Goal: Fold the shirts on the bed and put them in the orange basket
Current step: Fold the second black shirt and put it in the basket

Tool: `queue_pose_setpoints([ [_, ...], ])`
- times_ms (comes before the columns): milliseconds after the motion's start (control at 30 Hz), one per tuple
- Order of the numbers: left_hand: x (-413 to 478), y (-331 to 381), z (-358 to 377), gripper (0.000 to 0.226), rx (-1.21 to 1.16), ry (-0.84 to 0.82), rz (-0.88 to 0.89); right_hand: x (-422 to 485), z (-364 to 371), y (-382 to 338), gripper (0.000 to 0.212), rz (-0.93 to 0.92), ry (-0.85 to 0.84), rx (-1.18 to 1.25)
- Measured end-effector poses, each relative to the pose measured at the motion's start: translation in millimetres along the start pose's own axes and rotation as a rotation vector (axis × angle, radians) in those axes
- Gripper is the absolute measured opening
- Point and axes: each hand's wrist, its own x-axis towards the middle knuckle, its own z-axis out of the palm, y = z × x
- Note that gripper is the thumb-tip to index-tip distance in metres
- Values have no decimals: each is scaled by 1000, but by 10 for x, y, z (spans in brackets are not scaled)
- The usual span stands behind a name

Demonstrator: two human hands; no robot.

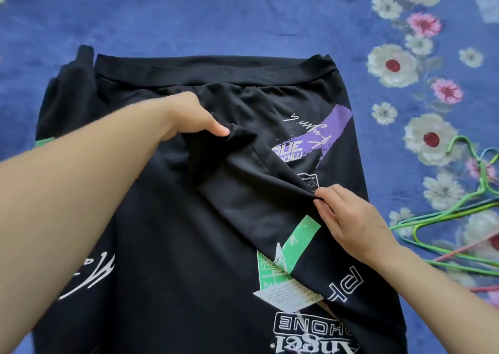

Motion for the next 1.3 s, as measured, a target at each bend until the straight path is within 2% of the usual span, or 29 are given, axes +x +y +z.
queue_pose_setpoints([
  [67, -66, 41, -106, 57, 131, -65, -55, -27, -18, 3, 25, 12, -14, 8],
  [100, -78, 39, -164, 44, 82, -127, -57, -38, -25, 3, 26, 18, -21, 10],
  [167, -123, 12, -272, 29, -250, -287, -14, -58, -42, 5, 26, 33, -48, 27],
  [200, -127, 18, -311, 24, -464, -309, 26, -62, -45, 8, 25, 42, -61, 41],
  [267, -101, -14, -337, 20, -756, -194, 69, -68, -48, 4, 27, 63, -76, 70],
  [333, -21, -65, -308, 17, -874, 21, 66, -62, -45, 7, 31, 89, -86, 90],
  [367, 23, -97, -296, 15, -876, 104, 61, -57, -42, 0, 33, 99, -90, 92],
  [433, 106, -190, -280, 27, -677, 237, 106, -58, -22, -4, 35, 93, -90, 73],
  [500, 105, -205, -275, 40, -481, 265, 196, -59, 1, -4, 35, 89, -81, 57],
  [567, 81, -158, -280, 29, -568, 189, 230, -48, 20, -6, 31, 128, -72, 77],
  [633, 56, -94, -313, 11, -745, 36, 138, -37, 33, -7, 28, 154, -63, 94],
  [733, 67, -91, -353, 15, -743, -105, 54, -31, 79, 15, 29, 134, -63, 50],
  [800, 117, -141, -303, 18, -654, -65, 48, -32, 119, 35, 30, 121, -64, -5],
  [867, 209, -244, -220, 21, -441, 73, 69, -32, 155, 52, 30, 119, -55, -52],
  [967, 337, -380, -133, 35, -96, 396, 169, -16, 187, 49, 25, 145, -30, -64],
  [1033, 311, -412, -82, 41, -1, 606, 206, 5, 178, 23, 20, 197, 2, -59],
  [1100, 179, -433, 65, 48, 131, 755, 320, -3, 150, -73, 28, 222, 53, -54],
  [1133, 79, -463, 190, 49, 214, 804, 434, -12, 135, -157, 36, 189, 63, -51],
  [1167, -28, -491, 336, 50, 306, 799, 589, -24, 119, -250, 44, 121, 54, -55],
  [1233, -133, -645, 644, 48, 601, 661, 843, -82, 150, -395, 56, -23, -47, -92],
  [1267, -115, -744, 741, 48, 744, 584, 834, -111, 199, -412, 60, -40, -122, -116],
  [1300, -89, -815, 795, 50, 798, 507, 722, -135, 258, -404, 63, -13, -188, -140],
])
